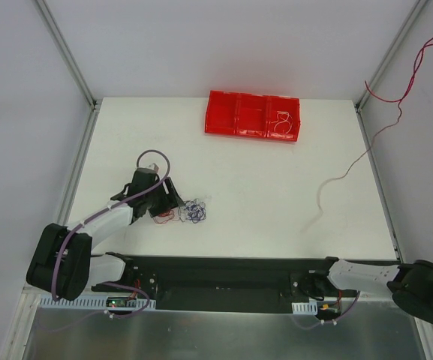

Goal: Untangle the cables

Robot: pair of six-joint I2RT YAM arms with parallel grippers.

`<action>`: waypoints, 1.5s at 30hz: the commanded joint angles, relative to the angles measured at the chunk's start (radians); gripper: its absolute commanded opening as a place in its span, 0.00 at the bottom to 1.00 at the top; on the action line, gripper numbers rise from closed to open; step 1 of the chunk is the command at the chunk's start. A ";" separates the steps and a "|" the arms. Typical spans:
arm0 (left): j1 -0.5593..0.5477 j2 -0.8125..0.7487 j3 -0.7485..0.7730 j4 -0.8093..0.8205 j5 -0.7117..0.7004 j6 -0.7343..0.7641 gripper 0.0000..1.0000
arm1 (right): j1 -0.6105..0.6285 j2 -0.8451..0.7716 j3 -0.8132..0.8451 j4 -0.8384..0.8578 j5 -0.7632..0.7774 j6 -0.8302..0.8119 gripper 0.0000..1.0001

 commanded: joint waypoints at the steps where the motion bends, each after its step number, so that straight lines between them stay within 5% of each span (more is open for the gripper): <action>1: 0.010 -0.041 0.011 -0.084 0.024 0.032 0.70 | -0.003 -0.022 -0.172 0.048 0.086 -0.066 0.00; 8: 0.010 -0.162 0.097 -0.166 0.120 0.075 0.85 | -0.003 -0.008 -0.268 0.054 0.187 -0.126 0.00; 15: 0.010 -0.271 0.183 -0.280 0.085 0.104 0.88 | -0.006 0.090 -0.168 0.021 0.212 -0.179 0.00; 32: 0.010 -0.350 0.232 -0.340 0.045 0.145 0.89 | -0.049 0.001 -0.478 0.037 0.235 -0.109 0.00; 39: 0.010 -0.360 0.237 -0.345 0.053 0.146 0.89 | -0.160 -0.031 -0.642 0.028 0.175 0.036 0.00; 45: 0.010 -0.356 0.232 -0.343 0.071 0.142 0.89 | -0.267 -0.063 -0.978 0.041 0.130 0.274 0.00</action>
